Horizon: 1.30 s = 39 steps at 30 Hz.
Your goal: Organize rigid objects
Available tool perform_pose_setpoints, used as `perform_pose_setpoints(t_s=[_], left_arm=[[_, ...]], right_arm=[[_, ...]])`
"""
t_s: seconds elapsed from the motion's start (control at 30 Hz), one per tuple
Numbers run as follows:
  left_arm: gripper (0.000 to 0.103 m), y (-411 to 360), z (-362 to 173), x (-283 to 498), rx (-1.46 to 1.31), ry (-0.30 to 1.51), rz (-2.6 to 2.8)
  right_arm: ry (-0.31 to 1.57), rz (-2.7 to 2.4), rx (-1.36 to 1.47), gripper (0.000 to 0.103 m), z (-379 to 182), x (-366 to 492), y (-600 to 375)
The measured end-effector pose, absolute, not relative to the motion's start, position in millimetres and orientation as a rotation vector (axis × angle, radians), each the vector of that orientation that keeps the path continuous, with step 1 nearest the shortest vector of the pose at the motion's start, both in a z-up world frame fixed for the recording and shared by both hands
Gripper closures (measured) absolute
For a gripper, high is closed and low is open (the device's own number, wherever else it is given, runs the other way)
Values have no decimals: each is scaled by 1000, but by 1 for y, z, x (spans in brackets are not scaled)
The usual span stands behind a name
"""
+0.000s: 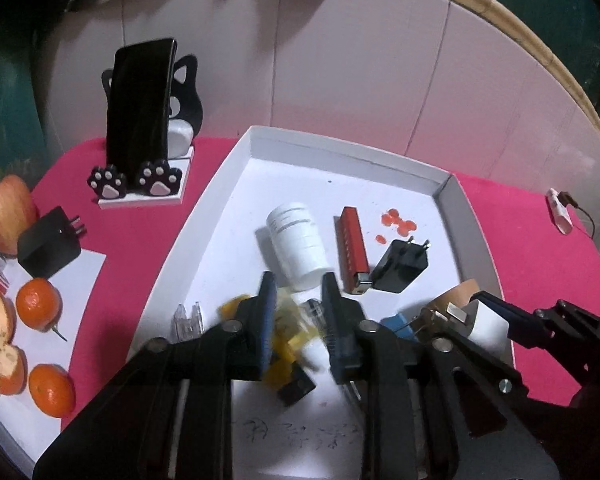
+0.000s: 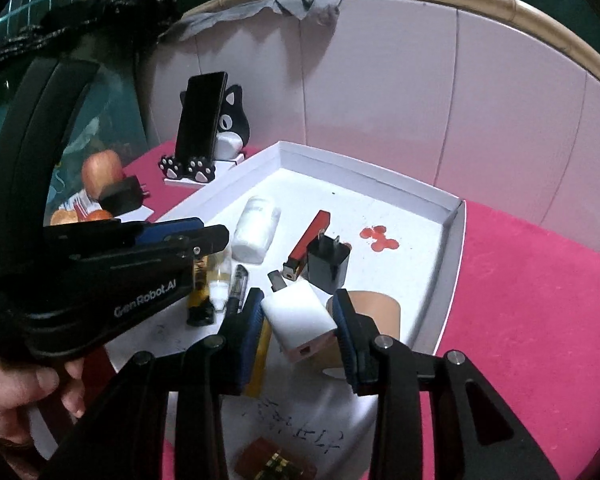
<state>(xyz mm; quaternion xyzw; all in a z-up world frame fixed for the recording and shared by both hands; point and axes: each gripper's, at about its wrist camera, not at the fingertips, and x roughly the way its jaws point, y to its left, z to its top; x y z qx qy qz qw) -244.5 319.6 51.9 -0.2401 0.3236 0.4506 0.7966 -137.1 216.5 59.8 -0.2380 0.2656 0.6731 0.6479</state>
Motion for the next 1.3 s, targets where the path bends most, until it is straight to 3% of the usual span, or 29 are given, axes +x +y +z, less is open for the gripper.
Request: perform_pose_setpoints(t_s=[0.03, 0.1, 0.13, 0.2, 0.3, 0.73, 0.93, 1.3], left_arm=[[45, 320, 52, -245, -517, 695, 971], [14, 319, 53, -248, -509, 682, 990], [8, 317, 55, -250, -503, 674, 997], [0, 313, 59, -254, -490, 661, 1023], [0, 305, 66, -263, -487, 621, 1054], [0, 225, 131, -271, -329, 488, 1167], [0, 178, 157, -259, -256, 442, 1154], [0, 140, 158, -248, -249, 512, 1123]], right_arm=[[599, 1529, -540, 68, 59, -136, 215], [578, 1527, -533, 59, 60, -136, 212], [563, 1528, -529, 52, 62, -136, 209], [534, 1538, -509, 12, 66, -135, 203], [483, 1534, -505, 0, 70, -137, 195], [265, 1273, -338, 0, 115, -110, 112], [305, 1241, -240, 0, 122, -85, 78], [391, 1216, -64, 0, 133, -46, 27]])
